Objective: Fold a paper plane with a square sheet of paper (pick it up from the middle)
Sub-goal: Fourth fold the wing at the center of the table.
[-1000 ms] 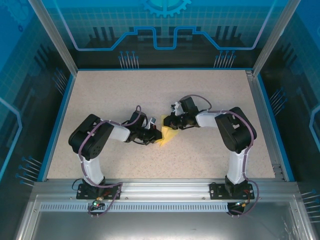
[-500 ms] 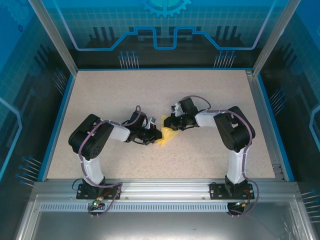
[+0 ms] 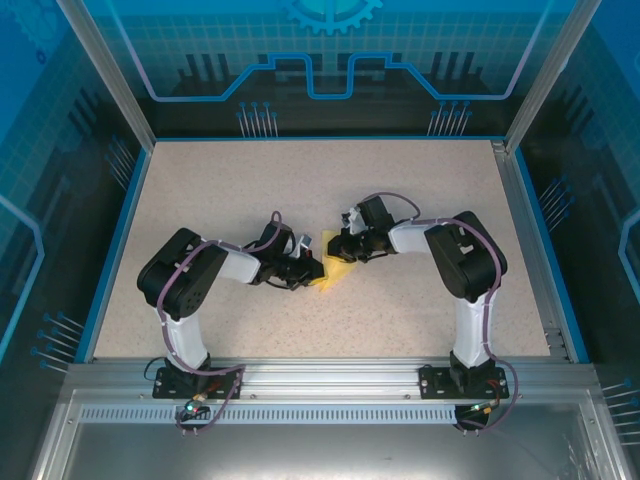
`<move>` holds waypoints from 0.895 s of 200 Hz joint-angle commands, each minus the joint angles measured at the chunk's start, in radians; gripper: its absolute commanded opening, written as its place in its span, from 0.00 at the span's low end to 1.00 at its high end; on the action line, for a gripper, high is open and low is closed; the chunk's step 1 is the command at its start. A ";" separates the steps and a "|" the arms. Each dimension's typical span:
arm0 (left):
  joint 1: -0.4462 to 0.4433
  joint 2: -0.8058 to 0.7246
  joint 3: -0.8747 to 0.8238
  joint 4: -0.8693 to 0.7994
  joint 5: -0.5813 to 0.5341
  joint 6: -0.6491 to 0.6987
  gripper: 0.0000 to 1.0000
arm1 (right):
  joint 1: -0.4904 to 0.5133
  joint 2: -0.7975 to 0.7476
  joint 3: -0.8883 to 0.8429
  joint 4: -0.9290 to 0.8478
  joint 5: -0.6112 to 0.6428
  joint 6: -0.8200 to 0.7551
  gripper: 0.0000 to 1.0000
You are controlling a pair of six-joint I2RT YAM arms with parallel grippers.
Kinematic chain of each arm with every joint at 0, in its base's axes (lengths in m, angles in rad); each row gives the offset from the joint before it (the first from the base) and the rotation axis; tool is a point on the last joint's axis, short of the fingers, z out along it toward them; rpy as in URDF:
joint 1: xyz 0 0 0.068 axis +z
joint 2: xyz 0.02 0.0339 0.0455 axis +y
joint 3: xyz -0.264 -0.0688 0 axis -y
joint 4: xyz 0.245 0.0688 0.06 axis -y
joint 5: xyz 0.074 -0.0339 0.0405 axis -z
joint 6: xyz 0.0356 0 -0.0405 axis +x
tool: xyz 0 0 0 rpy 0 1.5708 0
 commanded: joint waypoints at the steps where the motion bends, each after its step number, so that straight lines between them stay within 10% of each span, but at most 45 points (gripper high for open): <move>1: 0.011 0.045 -0.031 -0.075 -0.047 -0.005 0.05 | -0.003 0.032 0.005 -0.059 0.026 -0.024 0.13; 179: -0.022 -0.031 0.054 -0.338 0.010 0.155 0.10 | -0.006 0.027 -0.054 -0.077 0.048 -0.051 0.12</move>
